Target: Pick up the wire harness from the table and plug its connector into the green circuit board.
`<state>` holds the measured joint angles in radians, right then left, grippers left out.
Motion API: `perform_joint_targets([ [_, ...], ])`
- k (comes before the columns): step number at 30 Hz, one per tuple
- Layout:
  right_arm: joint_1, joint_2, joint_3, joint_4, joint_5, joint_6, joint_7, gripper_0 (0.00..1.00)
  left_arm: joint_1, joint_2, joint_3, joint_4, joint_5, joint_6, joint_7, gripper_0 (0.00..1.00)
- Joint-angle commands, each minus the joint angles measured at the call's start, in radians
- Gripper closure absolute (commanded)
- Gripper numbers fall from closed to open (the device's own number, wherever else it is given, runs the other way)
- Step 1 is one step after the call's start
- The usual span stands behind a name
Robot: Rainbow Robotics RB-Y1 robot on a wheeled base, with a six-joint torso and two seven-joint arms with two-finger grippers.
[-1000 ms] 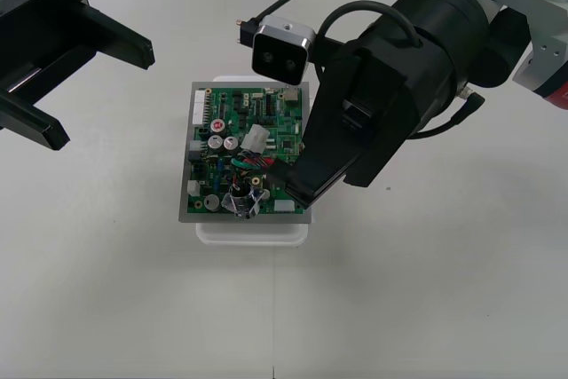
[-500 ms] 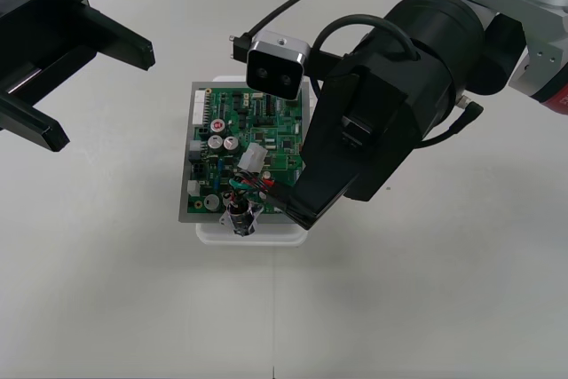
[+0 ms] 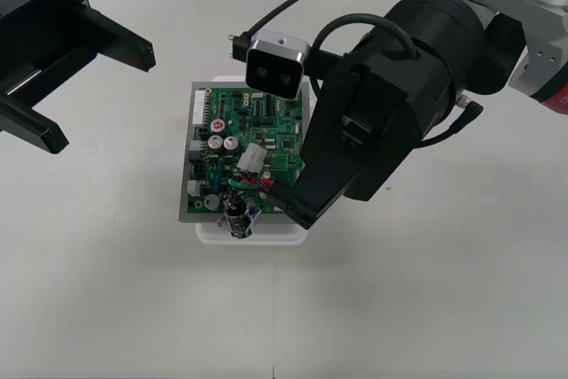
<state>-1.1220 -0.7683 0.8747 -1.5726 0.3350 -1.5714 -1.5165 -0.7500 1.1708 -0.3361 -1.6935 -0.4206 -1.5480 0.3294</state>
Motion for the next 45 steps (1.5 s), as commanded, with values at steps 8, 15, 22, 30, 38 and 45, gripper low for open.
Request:
perform_joint_targets([
  [8,-0.058,0.03,0.009,0.0,-0.021,0.001,-0.013,1.0,0.008,0.01,0.002,-0.063,0.019,-0.023,-0.063,0.17],
  [15,-0.058,0.03,0.009,0.0,-0.021,0.001,-0.013,1.0,0.008,-0.011,0.002,-0.083,0.005,-0.023,-0.052,0.17],
  [22,-0.058,0.03,0.009,-0.001,-0.021,0.001,-0.013,1.0,0.006,-0.016,0.0,-0.126,-0.001,-0.023,-0.029,0.18],
  [30,-0.058,0.03,0.009,0.0,-0.019,0.001,-0.013,1.0,0.008,-0.042,0.0,-0.153,-0.018,-0.023,-0.001,0.17],
  [38,-0.058,0.03,0.009,-0.001,-0.021,0.001,-0.013,1.0,0.006,-0.069,-0.001,-0.159,-0.043,-0.023,0.034,0.18],
  [45,-0.058,0.03,0.009,-0.01,-0.021,0.001,-0.013,1.0,-0.005,-0.094,-0.001,-0.166,-0.053,-0.023,0.068,0.18],
])
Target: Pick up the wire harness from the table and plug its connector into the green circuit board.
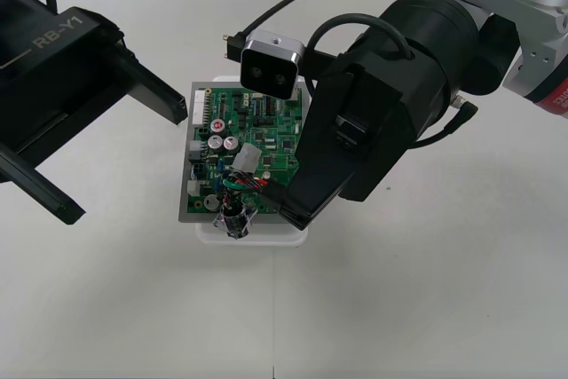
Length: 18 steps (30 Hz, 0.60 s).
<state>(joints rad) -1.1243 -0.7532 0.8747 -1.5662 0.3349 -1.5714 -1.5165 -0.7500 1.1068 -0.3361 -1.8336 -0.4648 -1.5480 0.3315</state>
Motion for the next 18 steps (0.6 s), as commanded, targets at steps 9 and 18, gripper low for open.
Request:
perform_joint_targets([
  [9,-0.055,0.015,0.009,-0.031,-0.031,0.001,-0.013,1.0,-0.028,-0.067,-0.001,-0.013,-0.032,-0.023,0.104,0.18],
  [18,-0.055,0.015,0.009,-0.037,-0.031,0.001,-0.013,1.0,-0.058,-0.105,-0.004,-0.006,-0.058,0.0,0.146,0.17],
])
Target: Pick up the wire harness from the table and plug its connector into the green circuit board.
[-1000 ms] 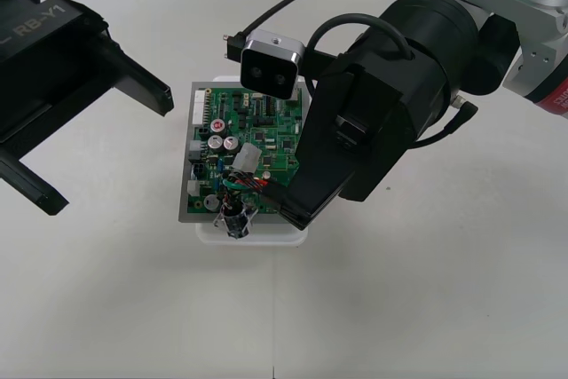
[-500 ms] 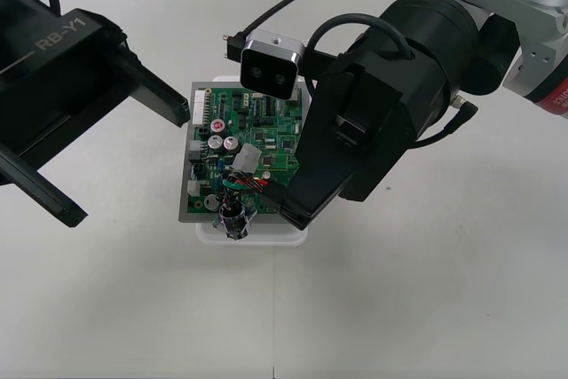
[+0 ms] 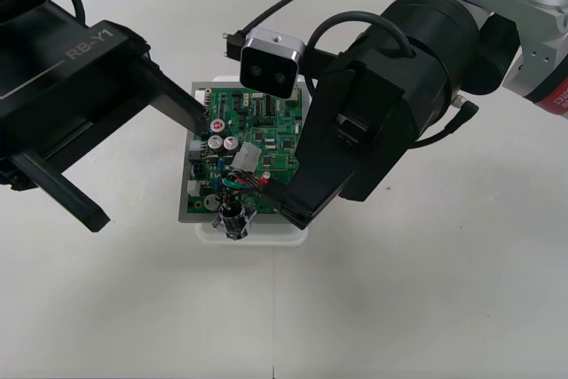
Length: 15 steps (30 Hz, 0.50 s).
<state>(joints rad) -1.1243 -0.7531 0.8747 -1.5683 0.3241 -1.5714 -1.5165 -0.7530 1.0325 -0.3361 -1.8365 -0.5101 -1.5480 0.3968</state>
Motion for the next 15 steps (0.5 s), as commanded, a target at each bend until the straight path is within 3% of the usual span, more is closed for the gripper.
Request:
perform_joint_targets([
  [1,-0.055,0.015,0.009,-0.035,-0.022,0.001,-0.013,1.0,-0.06,-0.035,-0.011,-0.001,-0.013,0.005,0.086,0.18],
  [15,-0.055,0.015,0.009,-0.035,-0.02,0.001,-0.013,1.0,-0.094,-0.072,-0.052,0.005,-0.03,0.051,0.117,0.17],
])
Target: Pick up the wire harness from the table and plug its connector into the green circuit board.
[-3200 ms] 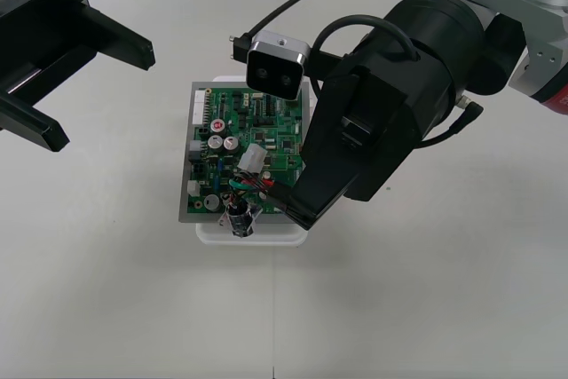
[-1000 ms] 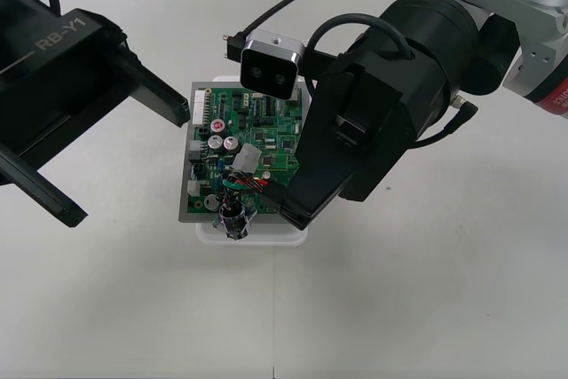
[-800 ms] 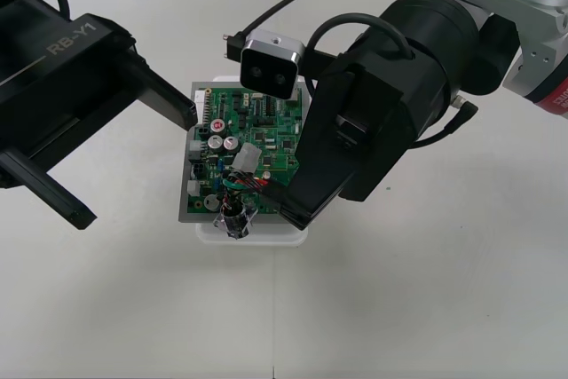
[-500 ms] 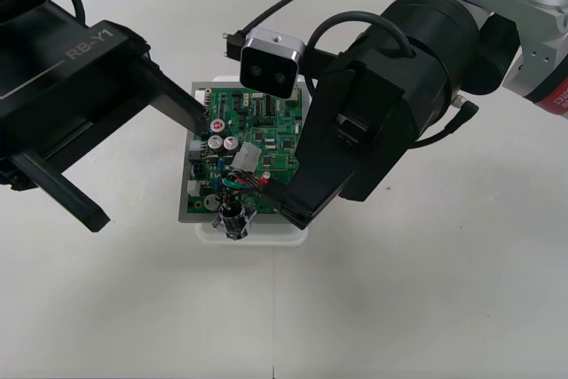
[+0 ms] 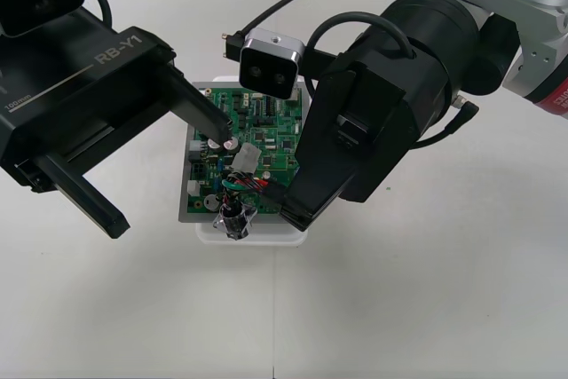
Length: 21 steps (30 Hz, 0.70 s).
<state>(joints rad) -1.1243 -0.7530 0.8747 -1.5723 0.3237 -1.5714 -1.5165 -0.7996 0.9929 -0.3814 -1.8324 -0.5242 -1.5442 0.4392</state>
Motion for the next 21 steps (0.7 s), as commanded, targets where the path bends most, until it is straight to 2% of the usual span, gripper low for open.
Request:
perform_joint_targets([
  [1,-0.055,0.015,0.009,-0.031,-0.02,0.001,-0.013,1.0,-0.05,-0.036,-0.007,0.001,-0.017,0.053,0.078,0.18],
  [21,-0.055,0.015,0.009,-0.032,-0.02,0.001,-0.013,1.0,-0.072,-0.065,-0.007,-0.01,-0.05,0.107,0.138,0.18],
])
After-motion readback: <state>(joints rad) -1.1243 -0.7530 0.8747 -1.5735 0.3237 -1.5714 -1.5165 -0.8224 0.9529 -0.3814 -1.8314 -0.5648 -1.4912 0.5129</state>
